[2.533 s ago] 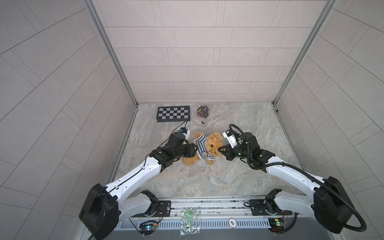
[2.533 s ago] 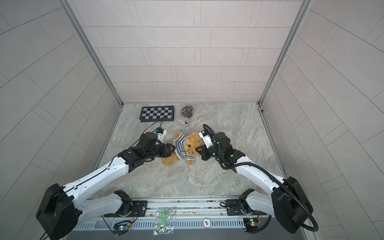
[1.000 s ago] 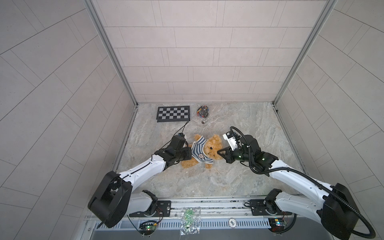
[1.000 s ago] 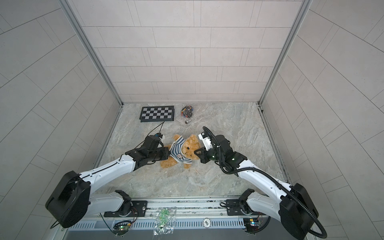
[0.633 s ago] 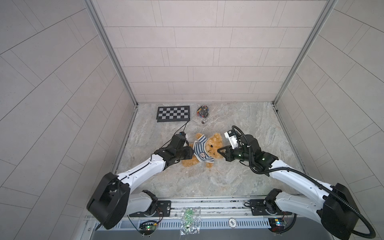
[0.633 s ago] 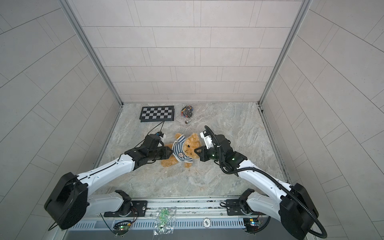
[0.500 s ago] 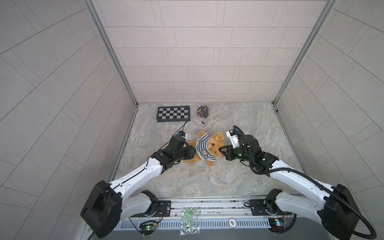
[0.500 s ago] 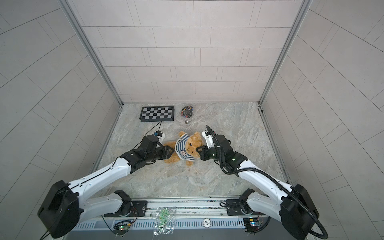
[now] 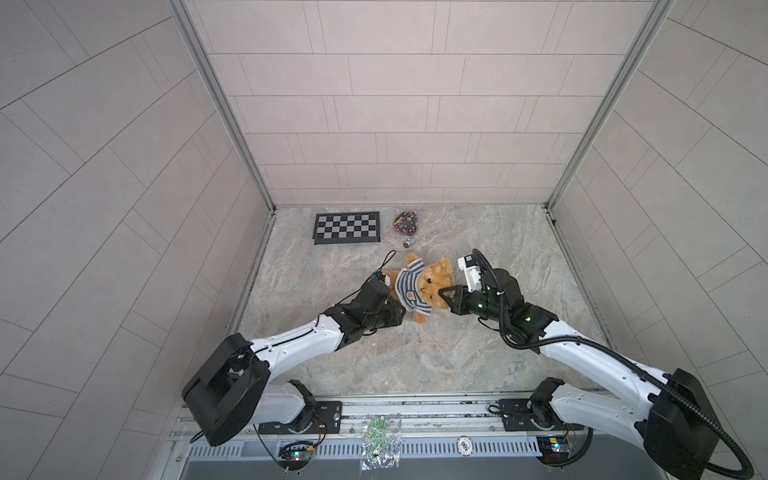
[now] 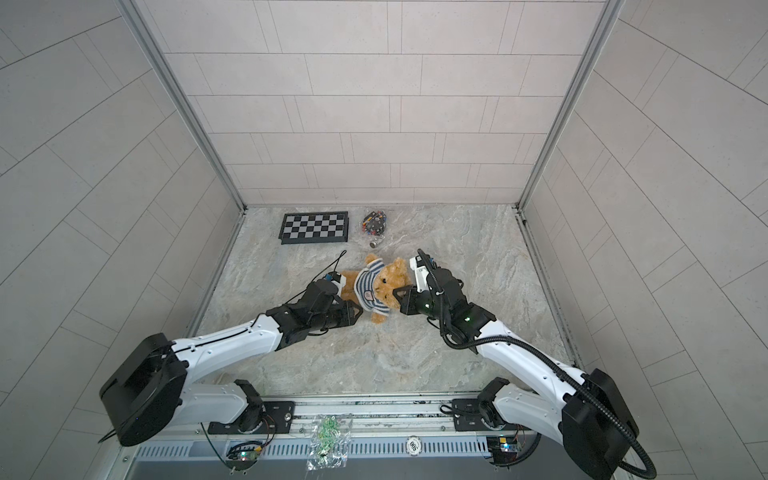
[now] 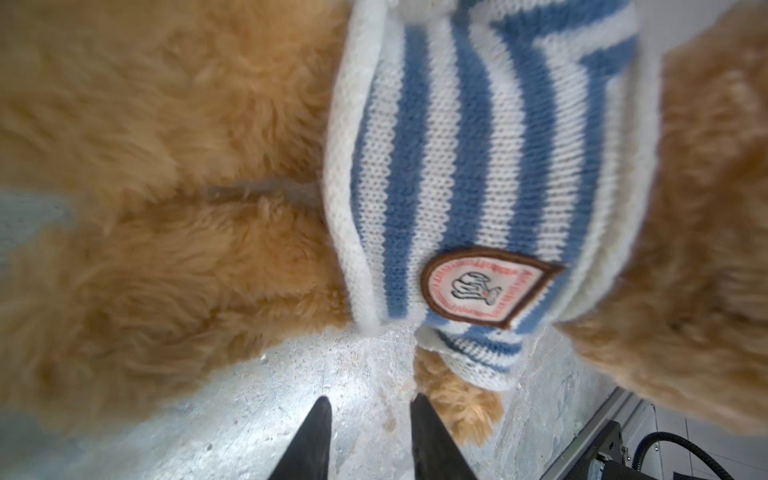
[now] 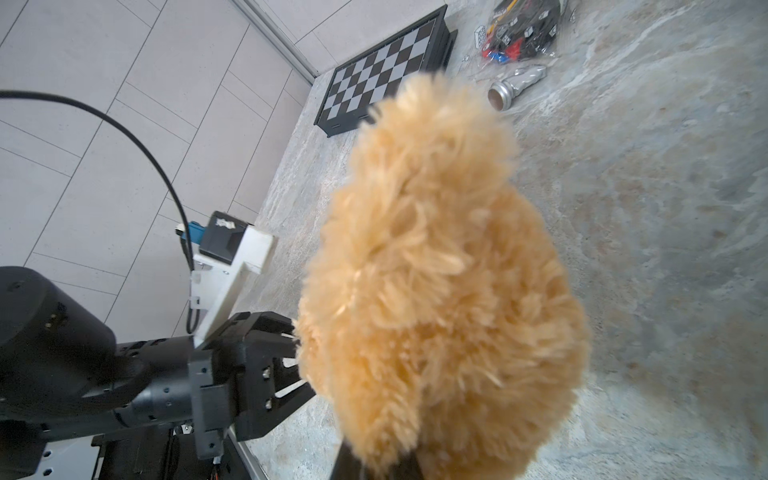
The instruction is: Dress the teddy bear
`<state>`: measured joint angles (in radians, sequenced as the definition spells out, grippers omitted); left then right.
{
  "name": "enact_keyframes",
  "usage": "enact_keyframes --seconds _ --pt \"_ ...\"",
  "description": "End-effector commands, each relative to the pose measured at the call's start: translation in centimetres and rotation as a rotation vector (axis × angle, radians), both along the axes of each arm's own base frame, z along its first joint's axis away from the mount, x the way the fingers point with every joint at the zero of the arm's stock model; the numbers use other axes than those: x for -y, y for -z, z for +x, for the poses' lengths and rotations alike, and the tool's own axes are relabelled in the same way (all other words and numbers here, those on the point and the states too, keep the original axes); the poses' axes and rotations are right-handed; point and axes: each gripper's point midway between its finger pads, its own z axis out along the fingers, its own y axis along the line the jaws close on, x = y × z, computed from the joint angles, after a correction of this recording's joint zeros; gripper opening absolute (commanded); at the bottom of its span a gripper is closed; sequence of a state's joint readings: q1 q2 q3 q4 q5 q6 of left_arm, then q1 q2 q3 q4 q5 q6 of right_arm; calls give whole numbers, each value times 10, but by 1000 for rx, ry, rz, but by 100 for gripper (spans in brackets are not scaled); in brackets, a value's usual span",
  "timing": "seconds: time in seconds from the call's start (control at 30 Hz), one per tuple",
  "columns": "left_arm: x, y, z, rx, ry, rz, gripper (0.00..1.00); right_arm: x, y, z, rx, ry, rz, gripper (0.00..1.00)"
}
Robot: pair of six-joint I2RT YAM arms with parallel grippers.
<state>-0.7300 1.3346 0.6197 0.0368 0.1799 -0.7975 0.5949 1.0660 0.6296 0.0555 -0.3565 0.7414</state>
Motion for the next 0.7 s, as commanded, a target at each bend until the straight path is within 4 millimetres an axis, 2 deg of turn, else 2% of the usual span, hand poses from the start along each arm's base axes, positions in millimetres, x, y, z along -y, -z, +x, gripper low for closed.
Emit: enact_keyframes --seconds 0.0,0.2,0.5,0.53,0.6,0.67 --pt "7 1 8 22 -18 -33 35 -3 -19 4 50 14 61 0" --pt "15 6 20 32 -19 -20 35 -4 -19 4 47 7 66 0" --pt "23 15 30 31 -16 -2 28 -5 -20 3 49 5 68 0" --pt "24 15 31 33 -17 -4 28 -3 -8 1 30 5 57 0" --pt "25 14 32 40 -17 -9 25 -3 -7 0 27 4 59 0" --pt "25 11 34 56 -25 -23 16 -4 -6 1 25 1 58 0"
